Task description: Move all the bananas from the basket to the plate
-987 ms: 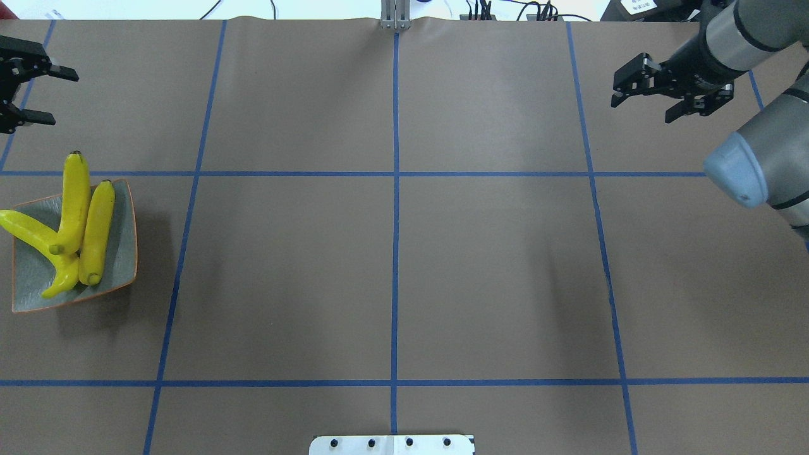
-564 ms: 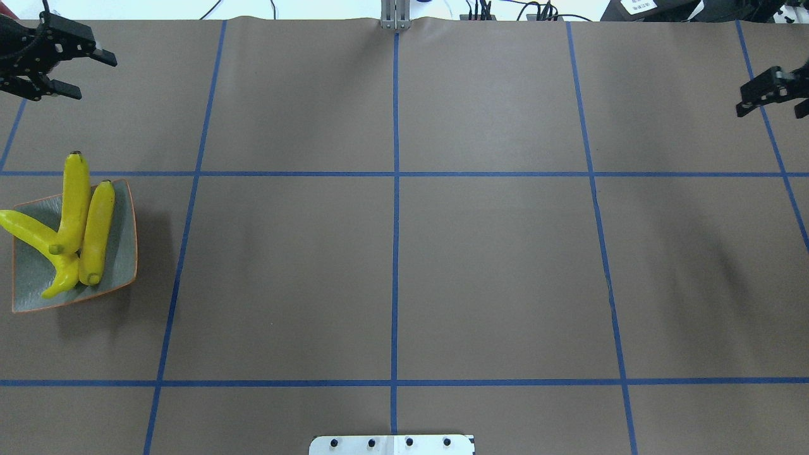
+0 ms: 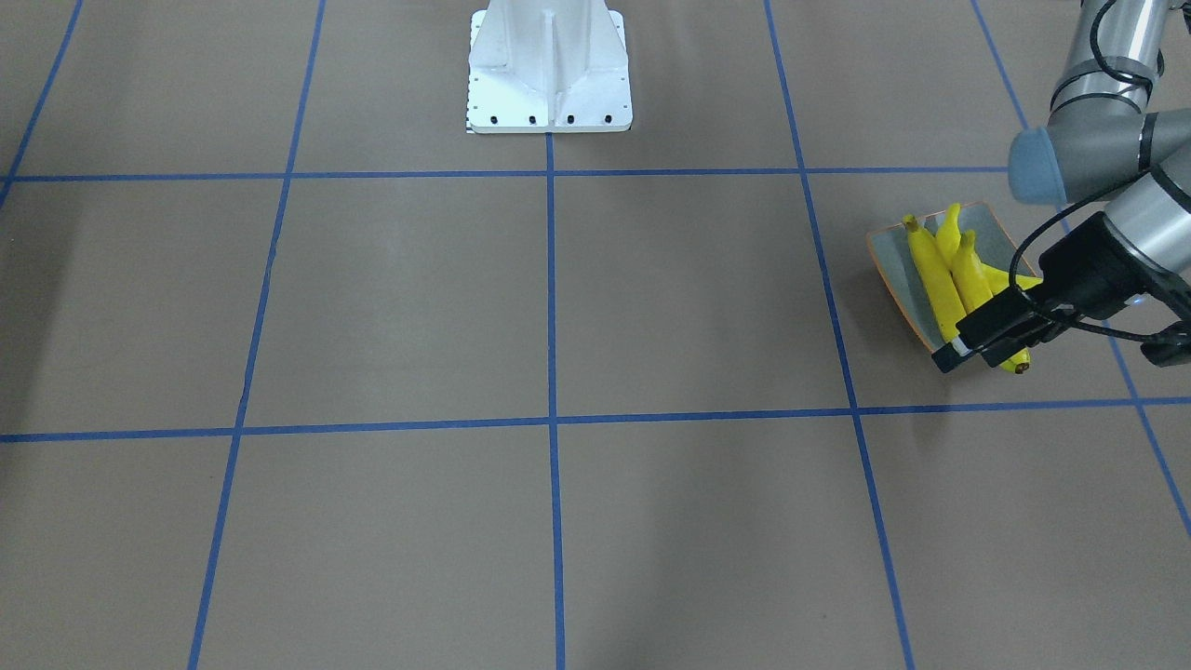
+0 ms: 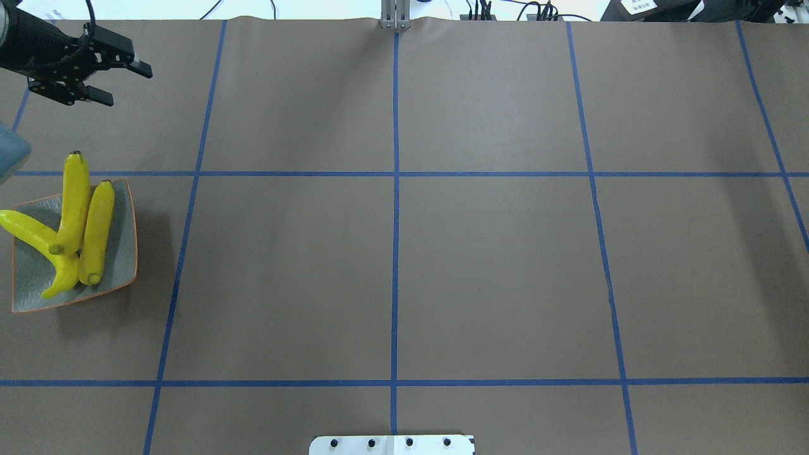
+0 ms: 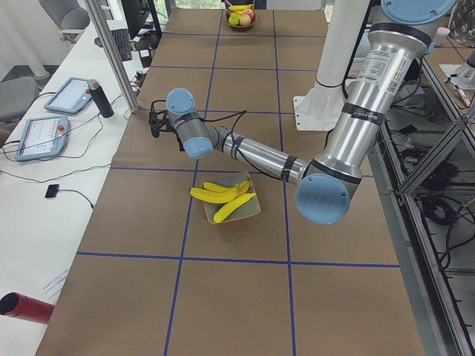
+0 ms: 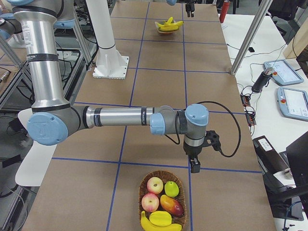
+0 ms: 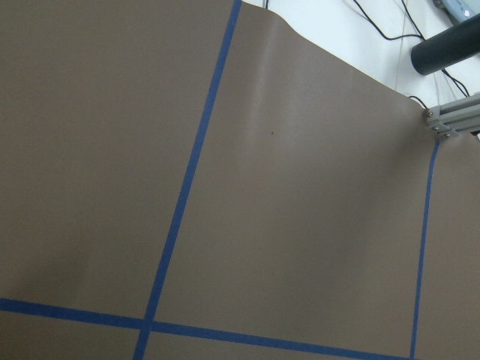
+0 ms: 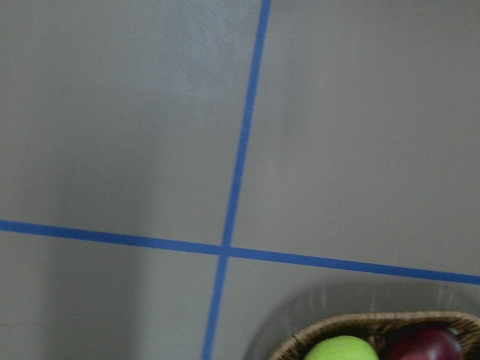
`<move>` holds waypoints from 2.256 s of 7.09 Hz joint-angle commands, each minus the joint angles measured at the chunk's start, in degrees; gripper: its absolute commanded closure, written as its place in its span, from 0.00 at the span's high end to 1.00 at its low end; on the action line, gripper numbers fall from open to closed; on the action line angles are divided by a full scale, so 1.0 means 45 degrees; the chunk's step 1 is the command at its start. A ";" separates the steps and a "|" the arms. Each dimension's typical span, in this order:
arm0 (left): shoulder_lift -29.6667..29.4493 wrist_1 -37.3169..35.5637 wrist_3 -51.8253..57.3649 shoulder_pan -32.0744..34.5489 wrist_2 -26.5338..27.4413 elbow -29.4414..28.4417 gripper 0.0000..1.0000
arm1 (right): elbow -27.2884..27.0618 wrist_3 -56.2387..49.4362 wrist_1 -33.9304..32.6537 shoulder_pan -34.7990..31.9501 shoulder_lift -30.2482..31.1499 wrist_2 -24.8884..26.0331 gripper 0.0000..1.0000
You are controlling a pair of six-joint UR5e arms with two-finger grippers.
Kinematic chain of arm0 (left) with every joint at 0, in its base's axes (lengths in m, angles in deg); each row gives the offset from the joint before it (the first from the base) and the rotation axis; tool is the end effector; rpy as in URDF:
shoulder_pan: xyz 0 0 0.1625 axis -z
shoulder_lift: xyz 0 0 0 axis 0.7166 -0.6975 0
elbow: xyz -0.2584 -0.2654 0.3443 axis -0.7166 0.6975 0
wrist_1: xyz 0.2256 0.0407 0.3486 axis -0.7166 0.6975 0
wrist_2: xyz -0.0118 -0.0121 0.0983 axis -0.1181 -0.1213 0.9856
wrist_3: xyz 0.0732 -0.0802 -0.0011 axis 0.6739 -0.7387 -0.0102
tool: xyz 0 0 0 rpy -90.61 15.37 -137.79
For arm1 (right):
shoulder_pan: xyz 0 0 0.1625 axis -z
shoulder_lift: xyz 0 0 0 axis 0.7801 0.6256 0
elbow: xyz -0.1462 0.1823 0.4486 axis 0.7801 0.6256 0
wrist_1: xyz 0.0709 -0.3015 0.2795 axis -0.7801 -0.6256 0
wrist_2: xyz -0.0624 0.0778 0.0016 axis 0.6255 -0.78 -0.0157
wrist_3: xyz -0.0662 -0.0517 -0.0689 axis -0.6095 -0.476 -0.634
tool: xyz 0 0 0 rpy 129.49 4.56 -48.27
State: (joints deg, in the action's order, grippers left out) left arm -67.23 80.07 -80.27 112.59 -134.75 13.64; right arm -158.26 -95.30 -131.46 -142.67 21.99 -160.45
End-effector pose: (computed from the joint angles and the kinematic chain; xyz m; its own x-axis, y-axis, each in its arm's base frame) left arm 0.2115 -0.6267 0.4560 0.2772 -0.1984 -0.9401 0.2925 0.9494 -0.1141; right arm 0.0906 -0.5477 0.7433 0.8480 -0.1879 0.4956 0.1254 0.9796 0.1569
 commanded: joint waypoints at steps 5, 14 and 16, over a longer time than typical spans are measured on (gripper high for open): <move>0.0003 0.0024 -0.0016 -0.0962 0.0731 0.0405 1.00 | 0.3342 -0.2946 0.1763 -0.0802 0.0838 0.1871 1.00; -0.0017 0.0024 0.0023 -0.1216 0.0751 0.0287 1.00 | 0.8563 0.1741 0.5876 -0.0432 -0.1585 0.3142 1.00; -0.0017 0.0044 0.0024 -0.1255 0.0732 0.0287 1.00 | 0.8564 0.1761 0.5895 -0.0160 -0.1740 0.3122 1.00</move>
State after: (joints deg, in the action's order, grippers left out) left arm -67.30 80.19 -80.13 107.06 -131.39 14.94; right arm -119.85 -87.45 -105.04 -144.11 14.64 -146.32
